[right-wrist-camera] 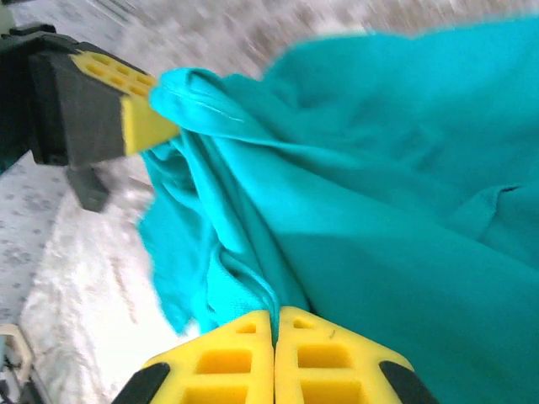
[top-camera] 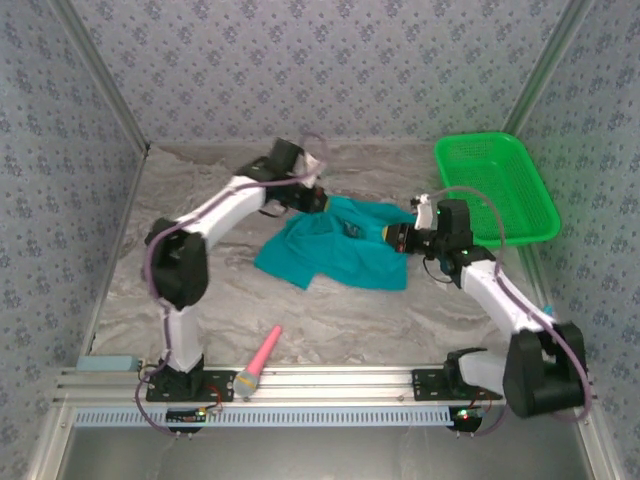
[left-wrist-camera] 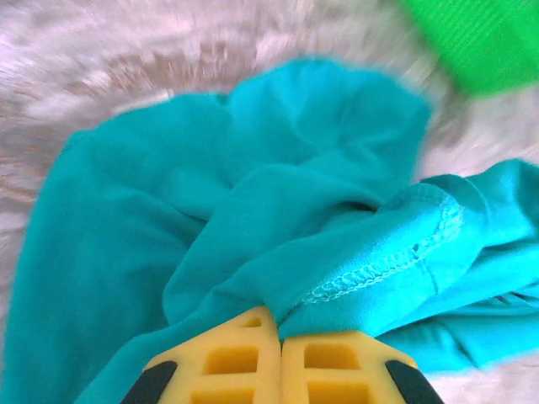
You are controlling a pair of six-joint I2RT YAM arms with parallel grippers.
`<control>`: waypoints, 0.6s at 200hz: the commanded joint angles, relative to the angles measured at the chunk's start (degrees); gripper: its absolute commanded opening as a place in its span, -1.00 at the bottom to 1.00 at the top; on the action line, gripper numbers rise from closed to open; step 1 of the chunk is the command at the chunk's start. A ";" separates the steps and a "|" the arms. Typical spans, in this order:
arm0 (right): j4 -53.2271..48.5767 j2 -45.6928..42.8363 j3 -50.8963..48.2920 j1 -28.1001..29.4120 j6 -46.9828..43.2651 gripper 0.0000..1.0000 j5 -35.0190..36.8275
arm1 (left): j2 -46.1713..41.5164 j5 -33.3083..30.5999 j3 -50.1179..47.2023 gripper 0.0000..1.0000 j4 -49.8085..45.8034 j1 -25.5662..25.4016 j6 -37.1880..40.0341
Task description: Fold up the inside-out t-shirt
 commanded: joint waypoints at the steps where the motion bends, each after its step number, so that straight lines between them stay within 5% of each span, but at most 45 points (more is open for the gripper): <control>1: -11.56 -6.12 0.46 -0.90 -0.26 -1.00 5.64 | -8.30 6.38 -8.01 -1.00 4.23 4.86 -16.44; 36: -13.68 -2.19 -2.97 -2.73 -0.59 -1.00 12.85 | -6.75 8.61 -22.99 -1.00 15.21 9.88 -22.58; 58: -13.09 4.79 -3.06 -3.13 -0.23 -1.00 15.70 | -0.95 4.07 -25.44 -1.00 15.35 12.54 -19.90; 78: -15.69 11.33 -0.72 -2.85 -0.88 -1.00 20.90 | 3.73 2.54 -24.07 -0.72 13.89 13.20 -16.95; 93: -18.19 13.94 1.86 -1.77 -2.53 -0.70 23.33 | 4.28 3.17 -23.27 -0.39 13.54 12.71 -15.87; 120: -21.55 9.43 5.32 3.45 -8.19 -0.19 27.68 | -0.64 0.52 -23.32 -0.20 12.07 11.12 -12.04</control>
